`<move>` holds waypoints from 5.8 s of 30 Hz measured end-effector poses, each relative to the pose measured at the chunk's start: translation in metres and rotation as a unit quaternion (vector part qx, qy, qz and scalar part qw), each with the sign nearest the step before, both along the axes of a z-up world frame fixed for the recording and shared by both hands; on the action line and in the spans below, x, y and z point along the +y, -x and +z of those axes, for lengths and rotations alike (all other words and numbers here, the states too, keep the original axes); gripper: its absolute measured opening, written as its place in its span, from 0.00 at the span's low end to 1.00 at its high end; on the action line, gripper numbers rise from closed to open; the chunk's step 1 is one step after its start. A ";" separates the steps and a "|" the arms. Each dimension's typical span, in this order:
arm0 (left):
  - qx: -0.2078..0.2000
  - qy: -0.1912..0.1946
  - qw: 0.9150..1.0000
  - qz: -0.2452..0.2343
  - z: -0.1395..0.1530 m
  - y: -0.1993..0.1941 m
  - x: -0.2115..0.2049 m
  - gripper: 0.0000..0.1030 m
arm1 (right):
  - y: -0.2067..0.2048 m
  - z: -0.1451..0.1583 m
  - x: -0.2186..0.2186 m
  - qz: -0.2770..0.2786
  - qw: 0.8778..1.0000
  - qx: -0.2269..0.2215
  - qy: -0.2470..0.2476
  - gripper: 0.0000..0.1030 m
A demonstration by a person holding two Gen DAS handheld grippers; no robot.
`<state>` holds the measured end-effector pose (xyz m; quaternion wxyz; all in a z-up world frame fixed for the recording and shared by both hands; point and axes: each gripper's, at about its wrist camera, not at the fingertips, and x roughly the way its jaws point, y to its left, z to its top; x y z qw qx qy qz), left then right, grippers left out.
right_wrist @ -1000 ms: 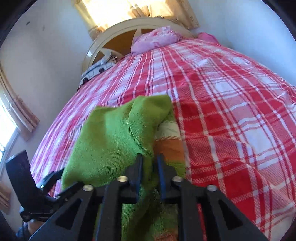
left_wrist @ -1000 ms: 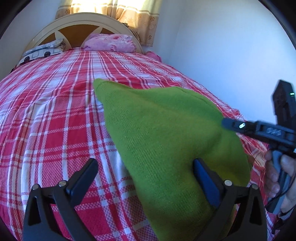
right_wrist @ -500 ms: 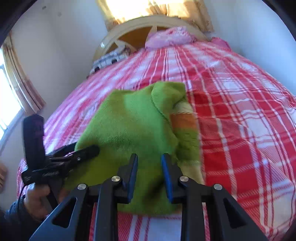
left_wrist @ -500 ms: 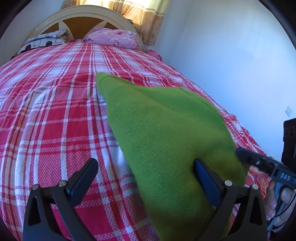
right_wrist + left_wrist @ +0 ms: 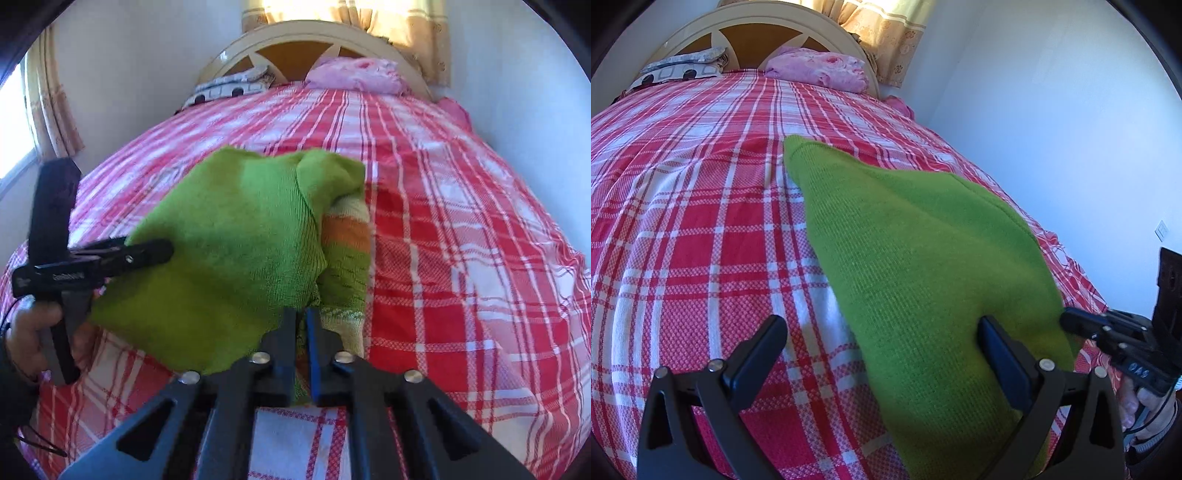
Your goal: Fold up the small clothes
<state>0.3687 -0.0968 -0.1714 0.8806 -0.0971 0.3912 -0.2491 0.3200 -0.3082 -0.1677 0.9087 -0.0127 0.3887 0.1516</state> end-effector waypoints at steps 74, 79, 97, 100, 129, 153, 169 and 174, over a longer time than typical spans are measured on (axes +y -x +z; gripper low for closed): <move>0.022 0.000 0.998 -0.057 -0.005 -0.003 -0.014 1.00 | -0.165 -0.042 -0.053 0.030 0.955 0.125 -0.266 0.70; 0.024 0.007 0.998 -0.062 -0.004 -0.003 -0.014 0.99 | -0.170 -0.049 -0.033 0.029 0.965 0.129 -0.226 0.61; -0.018 0.020 0.999 -0.031 0.057 0.078 0.046 0.38 | -0.095 0.024 0.023 0.076 0.961 0.050 -0.262 0.26; -0.027 0.009 1.000 -0.013 0.063 0.101 0.063 0.38 | -0.081 0.031 0.045 0.095 0.957 0.046 -0.270 0.26; -0.054 -0.006 0.992 0.113 0.071 0.198 0.183 0.37 | -0.022 0.044 0.229 0.217 0.936 0.071 -0.269 0.26; -0.062 -0.016 0.985 0.158 0.071 0.248 0.227 0.37 | 0.010 0.038 0.305 0.267 0.924 0.089 -0.259 0.26; -0.056 -0.023 0.979 0.194 0.058 0.274 0.258 0.37 | 0.029 0.023 0.360 0.305 0.913 0.112 -0.247 0.26; -0.051 -0.020 0.978 0.201 0.052 0.280 0.265 0.37 | 0.034 0.018 0.372 0.309 0.912 0.118 -0.241 0.26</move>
